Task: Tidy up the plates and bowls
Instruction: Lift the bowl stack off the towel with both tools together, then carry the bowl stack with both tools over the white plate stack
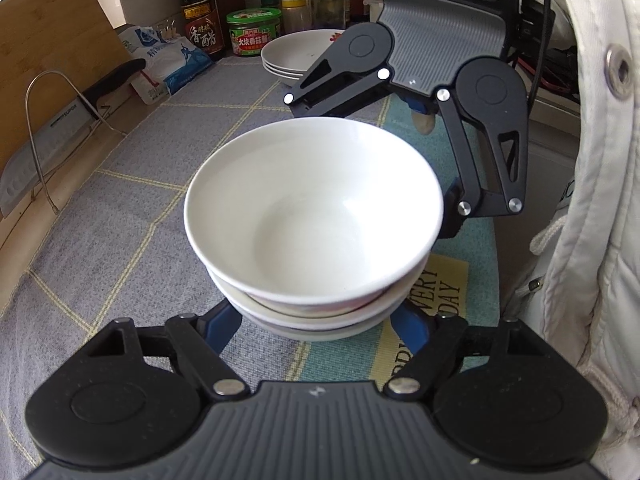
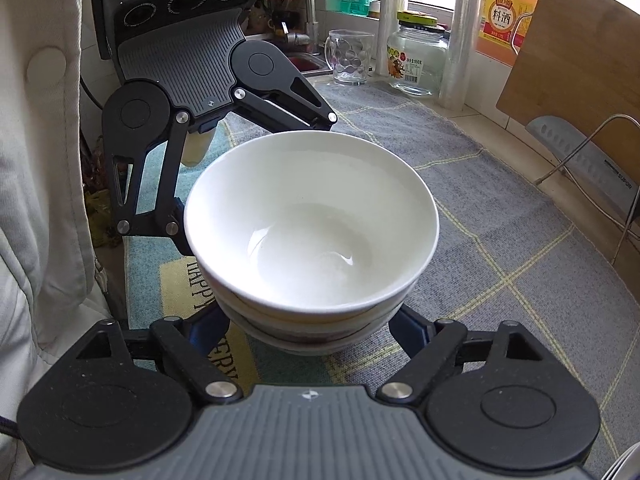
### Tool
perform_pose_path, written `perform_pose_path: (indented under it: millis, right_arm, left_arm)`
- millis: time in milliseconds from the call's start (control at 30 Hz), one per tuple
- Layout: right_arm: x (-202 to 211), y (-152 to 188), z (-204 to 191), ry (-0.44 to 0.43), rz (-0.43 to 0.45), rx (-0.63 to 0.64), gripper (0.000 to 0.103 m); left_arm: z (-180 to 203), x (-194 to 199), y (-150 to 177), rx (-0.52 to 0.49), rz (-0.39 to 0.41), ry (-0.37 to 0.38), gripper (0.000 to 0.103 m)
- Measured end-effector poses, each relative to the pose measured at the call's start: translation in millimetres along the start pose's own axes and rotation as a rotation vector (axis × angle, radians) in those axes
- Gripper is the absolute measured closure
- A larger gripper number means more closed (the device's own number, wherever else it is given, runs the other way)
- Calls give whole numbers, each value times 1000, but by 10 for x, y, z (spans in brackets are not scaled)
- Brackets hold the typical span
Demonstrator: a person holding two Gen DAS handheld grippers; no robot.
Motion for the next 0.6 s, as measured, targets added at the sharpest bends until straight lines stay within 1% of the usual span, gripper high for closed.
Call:
perform_pose_path:
  millis: [267, 600]
  right_arm:
    - [13, -23, -31, 26, -26, 8, 14]
    - [288, -1, 0, 60, -52, -9, 14]
  left_arm:
    - [26, 10, -21, -21, 11, -11, 23]
    - [167, 8, -237, -63, 24, 3, 23]
Point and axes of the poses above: each gripper's, at about its wrist camera, not at the fingertips, and x roughly against the way its jaws point, z to its right, y to its underside, the point moved 8 cm from there along -x, roughly the way its jaws point, and after that the axes turned 15 degrees about x, right-handed, at the moved point
